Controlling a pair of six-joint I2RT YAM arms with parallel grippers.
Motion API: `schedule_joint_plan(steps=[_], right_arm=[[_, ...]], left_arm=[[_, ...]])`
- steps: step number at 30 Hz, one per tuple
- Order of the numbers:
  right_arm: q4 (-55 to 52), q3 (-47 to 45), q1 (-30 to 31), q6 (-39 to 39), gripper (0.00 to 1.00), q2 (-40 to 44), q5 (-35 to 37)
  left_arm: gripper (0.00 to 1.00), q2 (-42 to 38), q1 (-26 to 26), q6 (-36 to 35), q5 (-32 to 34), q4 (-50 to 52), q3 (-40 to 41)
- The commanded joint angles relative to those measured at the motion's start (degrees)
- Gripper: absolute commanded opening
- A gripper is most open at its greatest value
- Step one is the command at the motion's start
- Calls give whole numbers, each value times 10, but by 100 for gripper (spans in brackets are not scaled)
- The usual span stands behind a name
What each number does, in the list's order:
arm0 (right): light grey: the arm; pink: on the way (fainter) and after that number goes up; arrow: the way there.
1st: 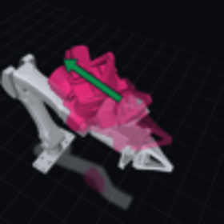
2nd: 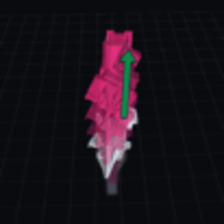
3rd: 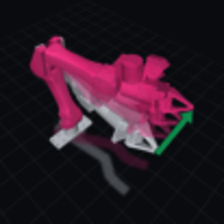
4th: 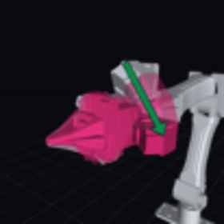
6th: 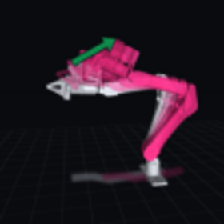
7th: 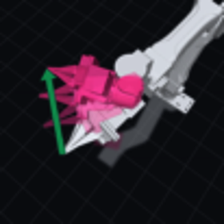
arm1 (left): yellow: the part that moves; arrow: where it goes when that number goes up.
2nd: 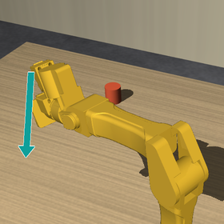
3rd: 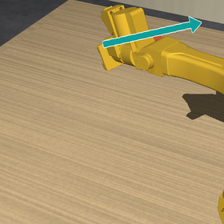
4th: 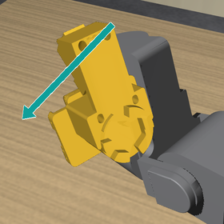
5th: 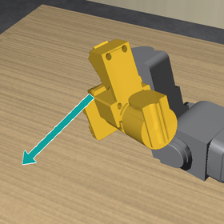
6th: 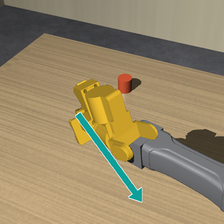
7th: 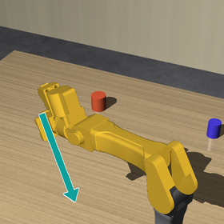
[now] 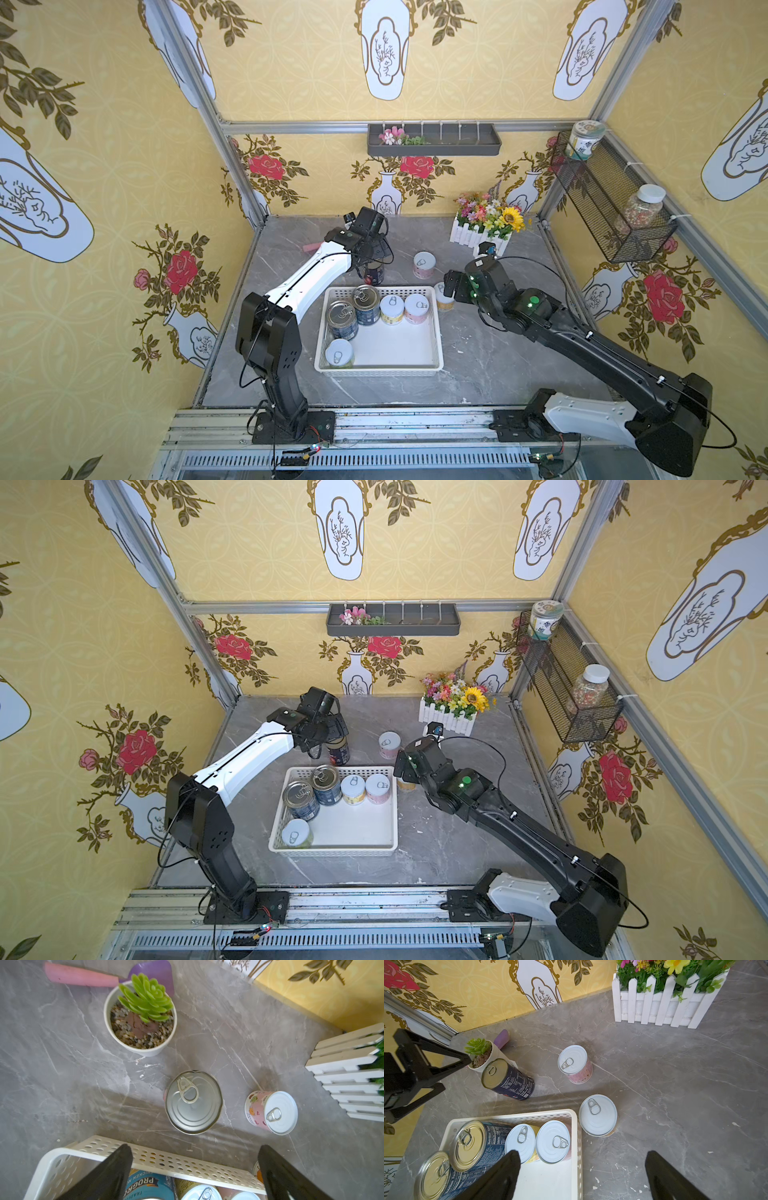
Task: Put the canned food in the basket
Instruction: Pick up the canned food from the center of the board.
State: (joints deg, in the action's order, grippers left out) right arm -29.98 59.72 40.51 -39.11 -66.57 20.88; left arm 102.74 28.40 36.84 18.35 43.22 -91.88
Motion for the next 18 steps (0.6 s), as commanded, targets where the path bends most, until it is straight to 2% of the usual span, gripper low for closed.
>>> schedule_joint_plan(steps=[1,14,18], right_arm=[[14,4,-1,3,97,-2,-6],[24,2,-1,4,97,-10,-25],[24,5,-1,3,97,-19,-37]], left_arm=[[100,24,-7,-19,-33,13,-12],[100,93,-10,-27,-33,31,-52],[100,114,-11,-26,-14,39,-63]])
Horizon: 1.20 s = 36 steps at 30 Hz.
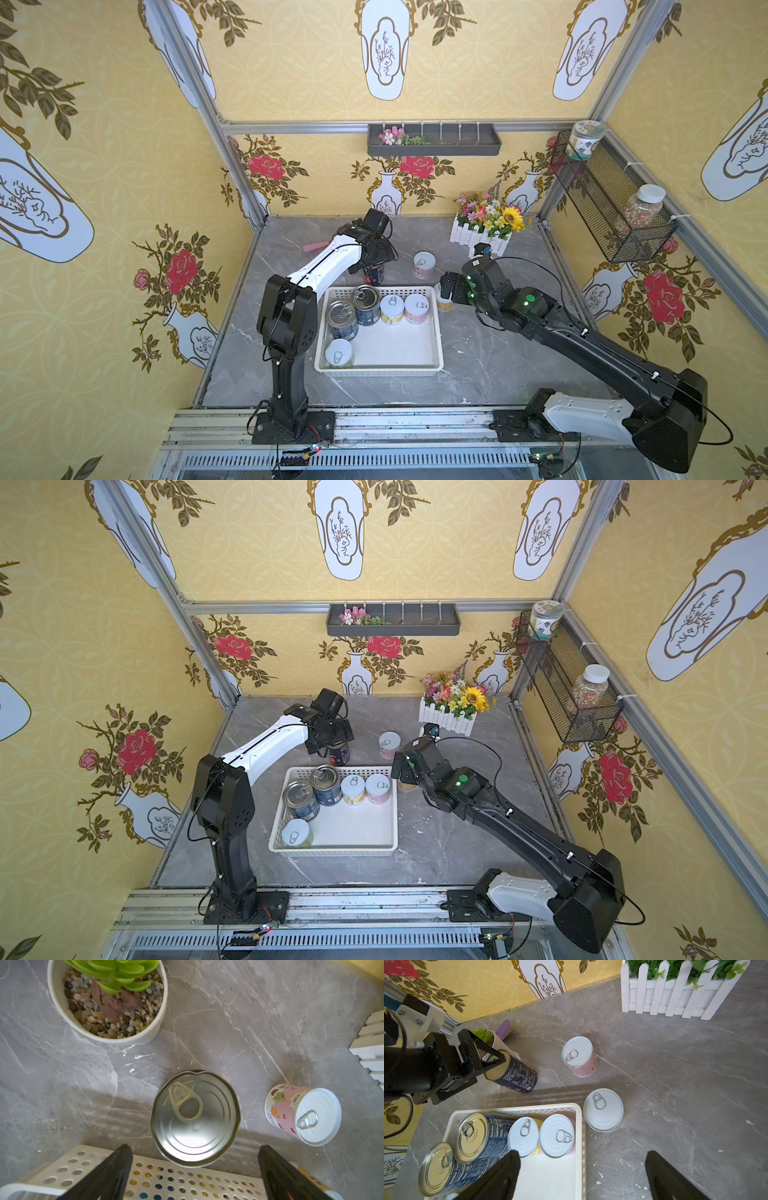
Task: Put the canned food in the basket
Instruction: Pick up the canned food from the center of the board.
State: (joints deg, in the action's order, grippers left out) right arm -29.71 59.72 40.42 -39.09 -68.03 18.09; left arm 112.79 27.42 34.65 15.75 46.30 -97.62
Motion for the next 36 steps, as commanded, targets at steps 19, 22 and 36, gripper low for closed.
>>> schedule_joint_plan(steps=[19,22,36], right_arm=[[25,4,-3,2,97,-11,-24],[24,6,-4,2,97,-14,-28],[30,5,-5,2,97,-25,-42]], left_arm=[[95,67,-6,-14,51,9,-37],[88,82,-7,-21,58,12,-46],[80,84,-7,-17,128,21,-48]])
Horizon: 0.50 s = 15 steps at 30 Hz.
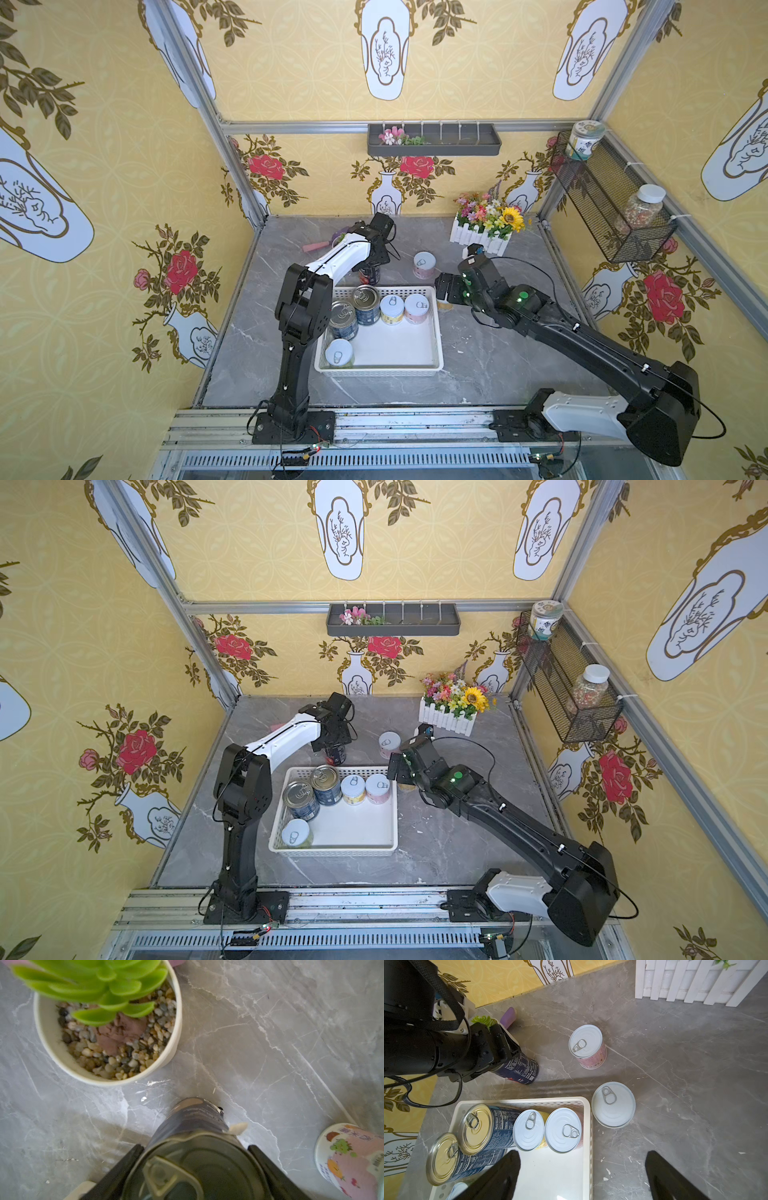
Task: Put the canned food in the basket
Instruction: Pick up the canned food from the center of the board.
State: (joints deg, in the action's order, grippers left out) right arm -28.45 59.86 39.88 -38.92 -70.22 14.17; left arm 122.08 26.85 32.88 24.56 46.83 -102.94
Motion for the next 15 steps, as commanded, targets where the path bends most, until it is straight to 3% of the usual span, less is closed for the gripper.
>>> schedule_joint_plan(steps=[1,9,15], right_arm=[[19,3,0,0,97,-4,-4],[12,5,-3,-1,97,-5,9],[19,1,-3,0,97,-5,6]], left_arm=[[80,-14,-1,2,45,17,6],[76,-80,12,18,80,22,26],[76,-122,52,25,99,41,17]])
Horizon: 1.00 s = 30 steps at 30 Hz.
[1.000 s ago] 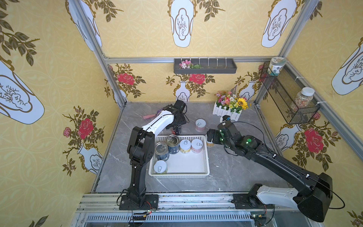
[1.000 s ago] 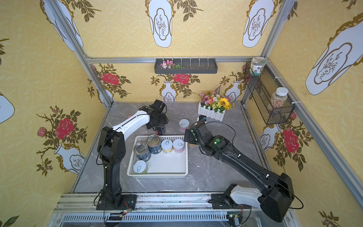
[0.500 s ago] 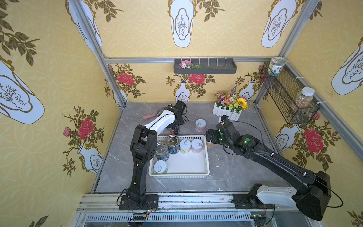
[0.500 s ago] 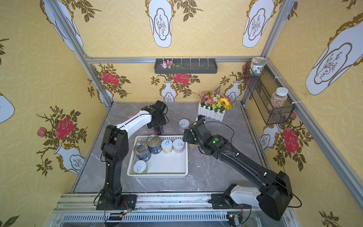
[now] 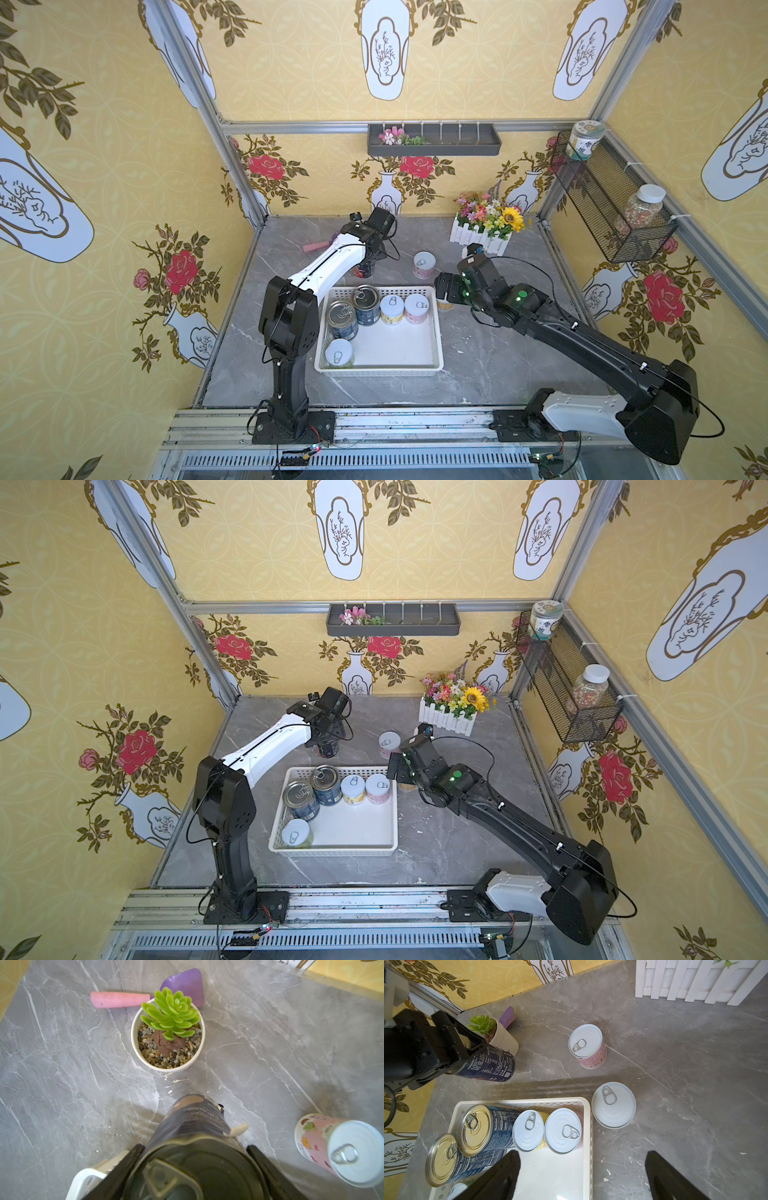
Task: Put the canned food in the basket
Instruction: Pick up the canned food from the center of the board, then place the canned food in the basket.
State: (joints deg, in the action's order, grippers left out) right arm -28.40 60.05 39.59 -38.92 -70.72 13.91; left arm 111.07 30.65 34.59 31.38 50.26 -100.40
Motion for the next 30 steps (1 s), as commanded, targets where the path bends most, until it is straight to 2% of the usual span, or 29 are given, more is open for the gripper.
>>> schedule_joint_plan(steps=[1,8,13,19,30], right_arm=[[19,-1,-1,0,97,-1,8],[13,2,-3,1,97,-5,12],[13,-4,-5,-3,97,9,25],[20,-17,-9,-4,97,31,33],[17,-23,-16,-6,97,45,48]], left_arm=[[76,-18,21,10,36,12,-13],[76,-41,41,3,16,31,-34],[76,-49,52,23,10,51,-40],[76,-70,111,24,50,75,-51],[76,-127,183,32,19,80,-7]])
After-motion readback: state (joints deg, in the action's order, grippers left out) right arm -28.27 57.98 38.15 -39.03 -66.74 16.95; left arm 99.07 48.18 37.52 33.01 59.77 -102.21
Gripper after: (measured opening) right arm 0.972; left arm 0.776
